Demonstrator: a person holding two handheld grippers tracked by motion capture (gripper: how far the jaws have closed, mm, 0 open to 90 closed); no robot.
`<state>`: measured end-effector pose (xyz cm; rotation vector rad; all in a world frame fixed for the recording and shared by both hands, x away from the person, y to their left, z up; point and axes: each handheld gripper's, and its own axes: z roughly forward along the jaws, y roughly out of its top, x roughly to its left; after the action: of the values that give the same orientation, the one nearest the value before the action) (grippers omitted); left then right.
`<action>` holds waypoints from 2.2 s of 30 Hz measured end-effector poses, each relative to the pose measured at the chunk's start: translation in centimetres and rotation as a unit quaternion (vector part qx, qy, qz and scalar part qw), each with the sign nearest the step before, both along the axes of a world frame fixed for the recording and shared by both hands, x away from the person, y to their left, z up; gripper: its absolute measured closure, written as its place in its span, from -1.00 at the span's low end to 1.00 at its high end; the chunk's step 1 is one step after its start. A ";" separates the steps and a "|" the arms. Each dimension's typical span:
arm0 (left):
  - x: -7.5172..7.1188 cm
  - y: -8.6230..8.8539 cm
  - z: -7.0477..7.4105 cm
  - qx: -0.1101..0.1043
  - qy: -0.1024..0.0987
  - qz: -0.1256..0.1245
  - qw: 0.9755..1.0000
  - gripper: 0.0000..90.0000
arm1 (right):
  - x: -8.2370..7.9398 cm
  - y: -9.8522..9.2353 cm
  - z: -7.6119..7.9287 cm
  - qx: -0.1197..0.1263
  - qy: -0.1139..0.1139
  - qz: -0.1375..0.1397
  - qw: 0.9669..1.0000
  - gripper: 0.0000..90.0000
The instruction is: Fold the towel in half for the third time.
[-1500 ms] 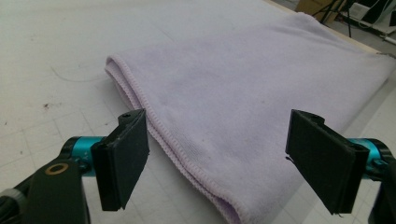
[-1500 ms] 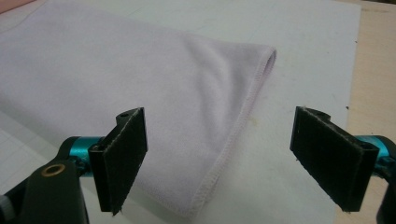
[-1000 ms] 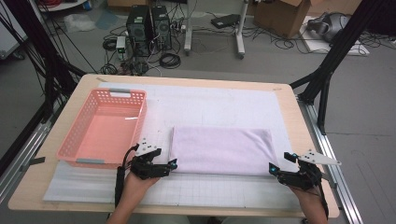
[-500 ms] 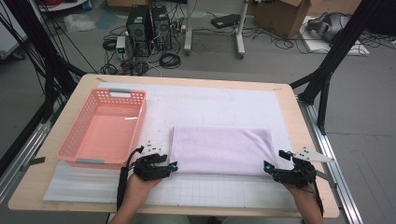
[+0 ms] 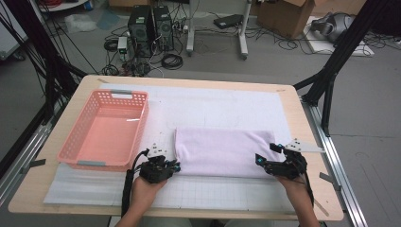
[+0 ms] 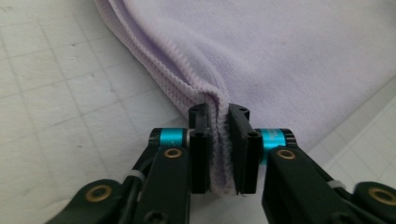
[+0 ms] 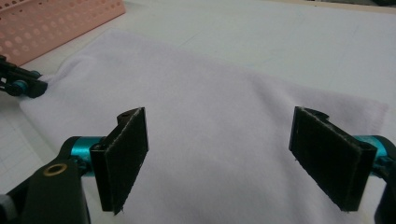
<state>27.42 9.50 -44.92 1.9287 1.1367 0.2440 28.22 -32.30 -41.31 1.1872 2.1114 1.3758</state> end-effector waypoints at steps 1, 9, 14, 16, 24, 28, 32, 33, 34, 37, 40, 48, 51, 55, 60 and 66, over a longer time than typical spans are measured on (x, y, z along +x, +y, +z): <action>0.0 0.0 0.0 -0.001 0.002 0.001 1.000 0.78 | 0.2 0.3 0.0 0.000 -0.001 0.002 1.000 -0.59; 0.1 0.1 0.0 -0.012 0.008 0.007 1.000 0.81 | 3.6 3.2 0.5 0.015 0.002 0.008 1.000 -0.59; 0.1 0.3 0.0 -0.021 0.012 0.008 1.000 0.82 | 6.3 5.9 0.8 -0.012 0.020 0.037 0.999 -0.59; 0.2 0.4 -0.1 -0.026 0.014 0.007 1.000 0.82 | 7.2 6.7 0.9 -0.021 0.020 0.054 0.998 -0.59; 0.1 0.8 0.0 -0.036 0.018 0.009 0.999 0.83 | 10.4 11.4 0.7 -0.062 0.046 0.114 0.990 -0.58; 0.1 0.9 0.0 -0.039 0.019 0.008 0.999 0.82 | 11.6 13.4 0.2 -0.070 0.057 0.123 0.988 -0.58; 0.0 0.9 0.0 -0.041 0.018 0.008 0.999 0.82 | 13.1 15.8 -0.6 -0.083 0.071 0.140 0.984 -0.57; 0.0 0.9 0.0 -0.041 0.019 0.009 0.999 0.83 | 13.4 16.5 -0.7 -0.086 0.074 0.146 0.983 -0.53; 0.0 0.9 0.0 -0.040 0.019 0.009 0.999 0.83 | 13.8 17.3 -0.8 -0.090 0.078 0.155 0.981 -0.44; 0.1 1.0 -0.2 -0.048 0.022 0.010 0.999 0.83 | 14.5 18.9 -1.1 -0.100 0.084 0.167 0.977 -0.41; 0.1 1.1 -0.2 -0.049 0.025 0.010 0.998 0.83 | 15.2 20.4 -1.3 -0.106 0.089 0.180 0.974 -0.33; 0.1 1.3 -0.2 -0.053 0.029 0.014 0.998 0.84 | 15.9 23.0 -2.0 -0.143 0.102 0.222 0.959 0.01; 0.1 1.7 0.1 -0.056 0.029 0.017 0.998 0.85 | 16.0 23.2 -2.2 -0.142 0.108 0.226 0.958 0.15; 0.0 2.2 0.7 -0.055 0.023 0.019 0.998 0.85 | 15.7 23.5 -1.8 -0.158 0.100 0.250 0.950 0.71; -0.5 2.8 1.6 -0.054 0.013 0.022 0.998 0.86 | 15.5 24.0 -1.6 -0.140 0.099 0.256 0.951 0.75; -1.3 4.1 4.0 -0.065 -0.015 0.029 0.997 0.86 | 15.0 24.6 -0.2 -0.086 0.068 0.267 0.958 0.76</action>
<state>26.09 13.64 -40.97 1.7742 1.1606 0.2246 43.26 -7.67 -41.54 0.6832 2.7212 1.2993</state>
